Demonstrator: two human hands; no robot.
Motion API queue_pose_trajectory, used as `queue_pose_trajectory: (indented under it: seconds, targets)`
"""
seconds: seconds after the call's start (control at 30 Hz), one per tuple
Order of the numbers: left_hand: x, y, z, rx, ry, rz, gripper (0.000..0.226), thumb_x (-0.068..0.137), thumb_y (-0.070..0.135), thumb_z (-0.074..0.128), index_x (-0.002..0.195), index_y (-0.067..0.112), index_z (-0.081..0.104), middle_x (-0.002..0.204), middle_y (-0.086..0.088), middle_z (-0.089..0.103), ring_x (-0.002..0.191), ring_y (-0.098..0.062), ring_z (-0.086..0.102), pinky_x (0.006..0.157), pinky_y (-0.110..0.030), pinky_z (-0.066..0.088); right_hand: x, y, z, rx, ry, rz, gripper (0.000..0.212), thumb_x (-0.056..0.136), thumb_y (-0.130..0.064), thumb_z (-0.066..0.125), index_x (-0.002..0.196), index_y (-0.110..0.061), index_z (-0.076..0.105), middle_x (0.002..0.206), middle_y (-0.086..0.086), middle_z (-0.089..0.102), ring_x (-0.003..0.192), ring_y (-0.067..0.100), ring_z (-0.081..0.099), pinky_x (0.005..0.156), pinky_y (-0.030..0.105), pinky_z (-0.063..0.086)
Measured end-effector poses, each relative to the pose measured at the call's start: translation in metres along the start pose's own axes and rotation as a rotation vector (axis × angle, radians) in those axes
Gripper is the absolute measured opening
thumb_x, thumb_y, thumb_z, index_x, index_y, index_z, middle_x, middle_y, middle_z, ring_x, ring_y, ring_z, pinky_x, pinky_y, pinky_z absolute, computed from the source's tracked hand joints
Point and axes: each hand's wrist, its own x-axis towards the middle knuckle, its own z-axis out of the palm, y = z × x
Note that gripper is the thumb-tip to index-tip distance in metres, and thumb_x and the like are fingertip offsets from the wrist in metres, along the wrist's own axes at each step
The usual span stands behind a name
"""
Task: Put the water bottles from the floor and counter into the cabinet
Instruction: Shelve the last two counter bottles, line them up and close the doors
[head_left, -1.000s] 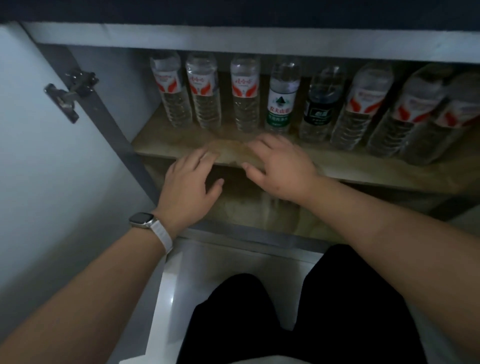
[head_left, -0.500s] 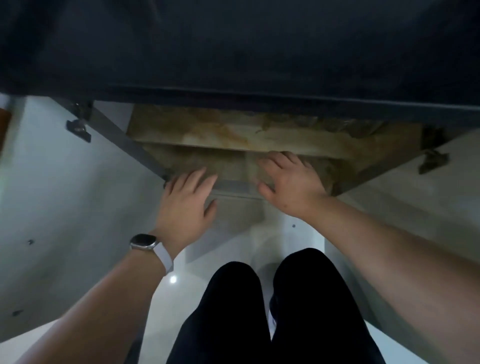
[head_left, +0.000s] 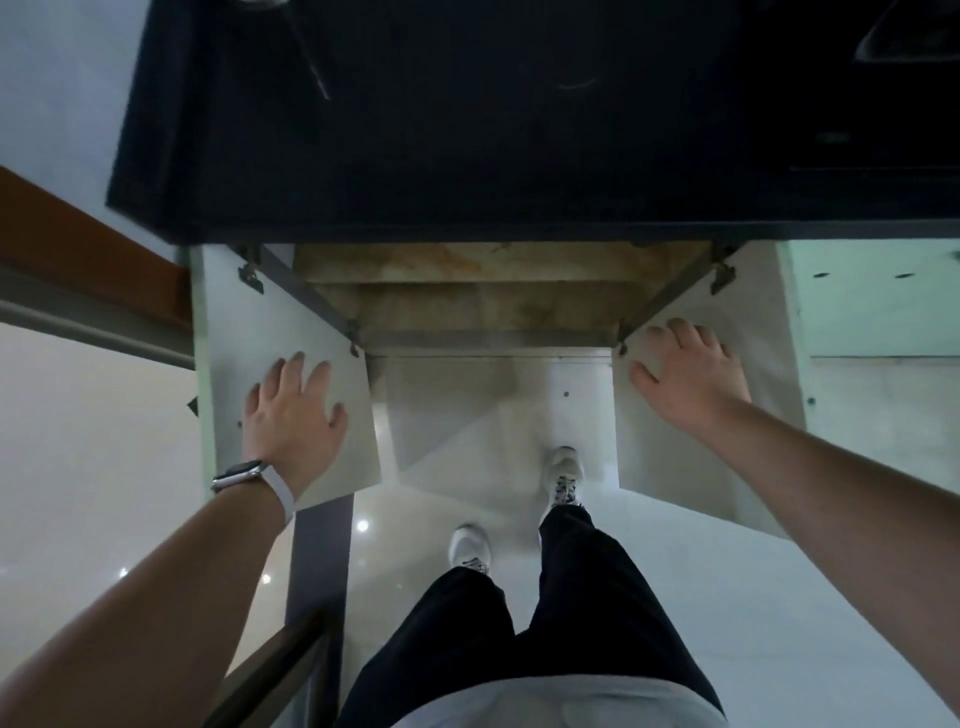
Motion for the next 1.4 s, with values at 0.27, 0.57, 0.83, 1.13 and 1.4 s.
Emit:
queue_pose_trajectory:
  seconds: [0.27, 0.57, 0.83, 1.13, 1.4]
  targets:
    - [-0.041, -0.055, 0.004, 0.045, -0.090, -0.141, 0.063, 0.093, 0.039, 0.058, 0.150, 0.023, 0.036, 0.164, -0.012, 0.016, 0.150, -0.037, 0.014, 0.116, -0.055, 0.026, -0.066, 0.018, 0.023, -0.002, -0.079, 0.249, 0.055, 0.091, -0.049, 0.042, 0.135, -0.016, 0.045, 0.136, 0.012, 0.043, 0.123, 0.035, 0.041, 0.097, 0.046, 0.039]
    - [-0.070, -0.074, 0.008, 0.009, -0.188, -0.093, 0.067, 0.089, 0.035, 0.061, 0.149, 0.022, 0.035, 0.162, -0.007, 0.015, 0.135, -0.041, 0.032, 0.101, -0.054, 0.043, -0.107, 0.029, 0.039, -0.055, -0.067, 0.401, 0.057, 0.088, -0.044, 0.048, 0.137, -0.016, 0.042, 0.151, 0.011, 0.027, 0.136, 0.039, 0.026, 0.108, 0.049, 0.029]
    - [-0.082, -0.060, 0.014, -0.052, -0.155, -0.065, 0.060, 0.090, 0.026, 0.063, 0.145, 0.015, 0.043, 0.161, -0.008, 0.020, 0.128, -0.042, 0.037, 0.097, -0.054, 0.046, -0.114, 0.048, 0.034, -0.038, -0.048, 0.486, 0.054, 0.085, -0.039, 0.052, 0.132, -0.013, 0.046, 0.152, 0.006, 0.021, 0.134, 0.038, 0.023, 0.103, 0.050, 0.033]
    - [-0.068, -0.004, -0.003, -0.140, -0.099, 0.105, 0.048, 0.089, 0.034, 0.065, 0.131, 0.012, 0.056, 0.150, -0.012, 0.033, 0.128, -0.039, 0.042, 0.099, -0.050, 0.045, -0.119, 0.022, 0.020, 0.133, -0.047, 0.446, 0.057, 0.089, -0.032, 0.052, 0.141, -0.014, 0.040, 0.152, 0.008, 0.028, 0.131, 0.037, 0.027, 0.099, 0.048, 0.035]
    - [-0.052, 0.033, -0.019, -0.189, -0.152, 0.210, 0.068, 0.081, 0.041, 0.075, 0.139, 0.017, 0.049, 0.152, -0.008, 0.027, 0.133, -0.038, 0.036, 0.102, -0.048, 0.046, -0.106, -0.025, 0.014, 0.310, -0.036, 0.121, 0.049, 0.091, -0.027, 0.051, 0.135, -0.007, 0.043, 0.148, 0.010, 0.032, 0.134, 0.034, 0.023, 0.104, 0.045, 0.034]
